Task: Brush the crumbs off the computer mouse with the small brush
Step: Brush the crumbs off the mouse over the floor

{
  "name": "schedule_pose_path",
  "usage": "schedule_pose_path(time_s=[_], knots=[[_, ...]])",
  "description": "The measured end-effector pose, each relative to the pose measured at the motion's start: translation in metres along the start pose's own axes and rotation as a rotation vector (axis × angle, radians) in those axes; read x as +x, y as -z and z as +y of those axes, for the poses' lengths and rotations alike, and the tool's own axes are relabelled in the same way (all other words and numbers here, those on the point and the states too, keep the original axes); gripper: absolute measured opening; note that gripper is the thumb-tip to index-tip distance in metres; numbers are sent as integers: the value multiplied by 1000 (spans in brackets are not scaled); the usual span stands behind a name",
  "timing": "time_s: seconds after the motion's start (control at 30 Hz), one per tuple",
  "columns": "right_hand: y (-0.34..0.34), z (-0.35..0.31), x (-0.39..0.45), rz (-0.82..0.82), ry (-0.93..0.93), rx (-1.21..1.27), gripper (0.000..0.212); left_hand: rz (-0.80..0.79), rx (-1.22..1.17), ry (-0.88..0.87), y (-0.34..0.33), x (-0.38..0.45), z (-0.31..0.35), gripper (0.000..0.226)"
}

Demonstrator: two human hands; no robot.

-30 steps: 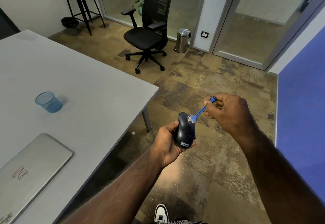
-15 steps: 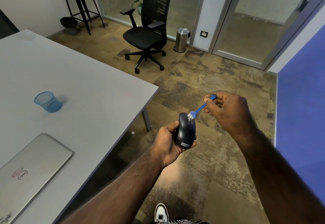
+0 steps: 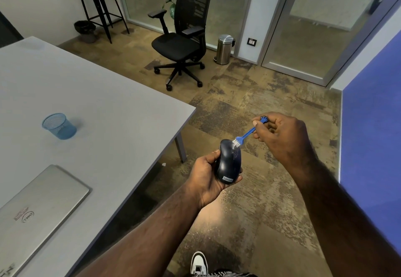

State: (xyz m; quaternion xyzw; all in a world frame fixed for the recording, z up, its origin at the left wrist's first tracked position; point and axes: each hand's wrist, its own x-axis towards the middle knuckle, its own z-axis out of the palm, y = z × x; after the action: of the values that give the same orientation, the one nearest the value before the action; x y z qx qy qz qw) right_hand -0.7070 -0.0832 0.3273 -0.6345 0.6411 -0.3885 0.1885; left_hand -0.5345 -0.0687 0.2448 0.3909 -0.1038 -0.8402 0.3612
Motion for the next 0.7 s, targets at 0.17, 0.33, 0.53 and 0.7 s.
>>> schedule_pose_path(time_s=[0.17,0.33,0.53,0.7], knots=[[1,-1,-1,-32,-18,42,9,-2,1,-5,-1,0,1,41],[1,0,-2,-22,14,55,10,-4,-3,-2,-2,0,1,42],[9,3,-8,-1,24,114,10,8,-18,-11,0,-1,3,41],[-2,12,-15,-13,-26,203,13,-6,-30,-10,-4,-2,4,42]])
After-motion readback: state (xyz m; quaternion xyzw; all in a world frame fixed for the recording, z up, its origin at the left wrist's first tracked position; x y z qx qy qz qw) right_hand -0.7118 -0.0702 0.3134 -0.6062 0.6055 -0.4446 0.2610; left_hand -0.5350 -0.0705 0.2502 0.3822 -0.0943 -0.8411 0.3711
